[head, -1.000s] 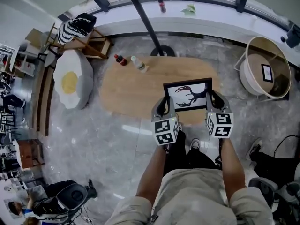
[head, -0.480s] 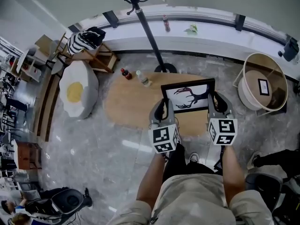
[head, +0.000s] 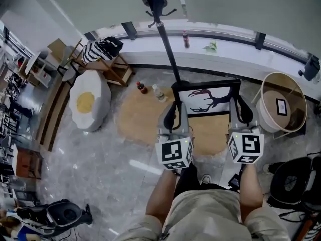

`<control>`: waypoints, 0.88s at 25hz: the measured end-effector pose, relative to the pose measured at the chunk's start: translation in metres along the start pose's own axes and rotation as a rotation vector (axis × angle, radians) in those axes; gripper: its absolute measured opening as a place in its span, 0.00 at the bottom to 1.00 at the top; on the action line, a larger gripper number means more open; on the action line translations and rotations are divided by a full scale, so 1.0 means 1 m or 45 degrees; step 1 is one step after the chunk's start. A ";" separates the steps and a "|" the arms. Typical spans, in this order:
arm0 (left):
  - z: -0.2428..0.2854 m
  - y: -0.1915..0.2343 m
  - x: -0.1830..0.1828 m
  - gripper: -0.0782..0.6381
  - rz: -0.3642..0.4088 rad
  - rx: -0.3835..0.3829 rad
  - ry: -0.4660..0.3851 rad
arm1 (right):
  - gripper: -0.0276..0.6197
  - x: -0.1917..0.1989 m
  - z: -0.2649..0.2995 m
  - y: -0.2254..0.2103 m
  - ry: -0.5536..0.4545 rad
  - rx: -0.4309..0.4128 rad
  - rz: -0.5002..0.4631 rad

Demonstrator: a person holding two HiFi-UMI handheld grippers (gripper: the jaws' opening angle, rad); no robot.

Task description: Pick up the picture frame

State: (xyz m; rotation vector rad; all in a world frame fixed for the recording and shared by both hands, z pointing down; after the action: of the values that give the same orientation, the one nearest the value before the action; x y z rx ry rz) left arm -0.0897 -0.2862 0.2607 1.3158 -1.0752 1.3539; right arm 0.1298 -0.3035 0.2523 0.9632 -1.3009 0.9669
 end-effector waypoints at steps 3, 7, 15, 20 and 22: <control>-0.007 -0.002 -0.025 0.22 0.043 -0.016 -0.073 | 0.15 -0.022 -0.005 0.001 -0.067 -0.009 -0.002; -0.023 -0.004 -0.048 0.22 0.062 -0.021 -0.154 | 0.15 -0.047 -0.019 0.005 -0.147 -0.019 -0.032; -0.051 -0.012 -0.085 0.22 0.076 -0.017 -0.294 | 0.15 -0.087 -0.049 0.012 -0.292 -0.026 -0.099; -0.068 -0.011 -0.100 0.22 0.095 -0.019 -0.351 | 0.15 -0.104 -0.062 0.020 -0.354 -0.028 -0.122; -0.072 -0.013 -0.102 0.22 0.111 -0.034 -0.370 | 0.15 -0.106 -0.065 0.020 -0.376 -0.026 -0.127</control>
State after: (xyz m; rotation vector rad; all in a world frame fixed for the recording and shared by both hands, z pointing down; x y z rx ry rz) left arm -0.0910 -0.2176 0.1555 1.4921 -1.3558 1.2300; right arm 0.1275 -0.2382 0.1449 1.1757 -1.4881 0.7523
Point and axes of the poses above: the fingertips, and each gripper's own axes: z forward along the fingers, y to its left, x out of its underside, the point moved 6 cm from there along -z, backward along the fingers, and after that the axes turned 3 degrees about y, right-handed, at the moved point
